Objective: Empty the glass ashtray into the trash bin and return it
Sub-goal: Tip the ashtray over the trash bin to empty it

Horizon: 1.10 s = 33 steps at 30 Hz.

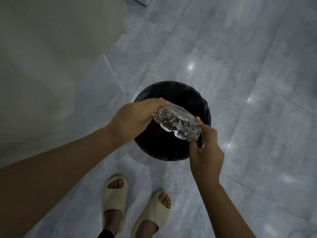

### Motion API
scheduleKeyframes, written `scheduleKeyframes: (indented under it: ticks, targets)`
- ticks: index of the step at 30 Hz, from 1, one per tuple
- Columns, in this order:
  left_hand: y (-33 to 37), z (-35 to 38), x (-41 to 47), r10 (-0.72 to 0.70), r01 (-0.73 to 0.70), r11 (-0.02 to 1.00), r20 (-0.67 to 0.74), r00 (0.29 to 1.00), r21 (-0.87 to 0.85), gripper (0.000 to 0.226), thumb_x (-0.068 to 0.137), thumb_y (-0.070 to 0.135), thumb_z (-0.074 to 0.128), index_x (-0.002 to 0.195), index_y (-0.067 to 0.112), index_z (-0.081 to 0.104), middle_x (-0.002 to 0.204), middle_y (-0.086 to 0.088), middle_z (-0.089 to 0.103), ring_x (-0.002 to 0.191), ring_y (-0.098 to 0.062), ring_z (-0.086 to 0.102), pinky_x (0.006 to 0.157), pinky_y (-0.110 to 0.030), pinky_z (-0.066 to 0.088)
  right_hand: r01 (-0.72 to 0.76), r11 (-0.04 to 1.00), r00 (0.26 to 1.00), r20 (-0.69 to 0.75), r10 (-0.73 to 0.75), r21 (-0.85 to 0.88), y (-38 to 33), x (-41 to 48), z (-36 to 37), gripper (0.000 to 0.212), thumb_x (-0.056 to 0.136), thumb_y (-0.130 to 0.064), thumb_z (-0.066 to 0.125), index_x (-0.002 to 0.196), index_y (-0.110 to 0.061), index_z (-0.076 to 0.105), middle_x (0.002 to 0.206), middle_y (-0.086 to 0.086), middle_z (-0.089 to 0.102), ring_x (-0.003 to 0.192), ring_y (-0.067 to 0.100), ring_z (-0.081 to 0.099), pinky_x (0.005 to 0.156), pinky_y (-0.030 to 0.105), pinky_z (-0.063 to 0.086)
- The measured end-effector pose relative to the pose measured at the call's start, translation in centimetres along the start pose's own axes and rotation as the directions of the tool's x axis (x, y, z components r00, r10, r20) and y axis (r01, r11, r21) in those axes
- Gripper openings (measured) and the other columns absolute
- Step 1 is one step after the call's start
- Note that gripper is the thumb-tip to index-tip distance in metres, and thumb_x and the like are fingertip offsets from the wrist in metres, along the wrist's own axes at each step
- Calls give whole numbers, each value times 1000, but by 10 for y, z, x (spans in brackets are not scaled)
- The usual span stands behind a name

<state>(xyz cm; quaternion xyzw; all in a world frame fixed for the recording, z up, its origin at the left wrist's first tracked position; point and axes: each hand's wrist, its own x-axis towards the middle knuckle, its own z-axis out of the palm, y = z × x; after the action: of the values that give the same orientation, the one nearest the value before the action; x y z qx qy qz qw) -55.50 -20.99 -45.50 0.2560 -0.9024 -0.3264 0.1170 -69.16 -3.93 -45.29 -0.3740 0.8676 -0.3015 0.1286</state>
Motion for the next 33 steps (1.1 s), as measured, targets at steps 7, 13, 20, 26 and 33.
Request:
scheduleKeyframes:
  ticks: [7,13,20,26,33]
  targets:
    - [-2,5,0,-33,34,999,76,997,-9,45,90,23,44,132,14,55,126,-9,68,107,-25,69,92,-42,58,-52,999,997,64,52,-10,5,-2,9,41,90,-21,62,121,-37,40,95,-14,68,60,1,59,53,20,48]
    - [-6,8,6,13,-11,999,50,999,-34,41,92,22,46,130,11,58,121,-7,71,108,-20,69,96,-33,56,-94,995,978,190,84,44,4,6,7,53,92,-18,57,133,-40,33,120,-16,62,94,7,65,73,20,50]
    - [-28,29,12,-203,185,978,226,953,101,49,92,14,53,139,20,43,119,-8,67,101,-26,66,84,-34,51,-317,944,872,419,253,89,13,16,32,42,86,-19,64,126,-29,56,104,-13,68,95,10,65,76,18,52]
    - [-70,39,-10,-461,458,888,90,883,47,63,86,9,63,143,8,35,134,-21,51,121,-35,51,102,-41,42,-436,886,854,381,354,155,26,7,51,41,86,-17,66,125,-25,58,101,-11,68,85,-1,62,67,9,49]
    - [-76,51,-10,-699,706,676,119,705,-210,59,92,4,50,146,19,34,120,-22,64,109,-36,62,96,-40,52,-21,1000,886,462,23,-9,23,-14,59,48,89,-12,61,135,-25,51,125,-4,64,106,11,63,88,9,42]
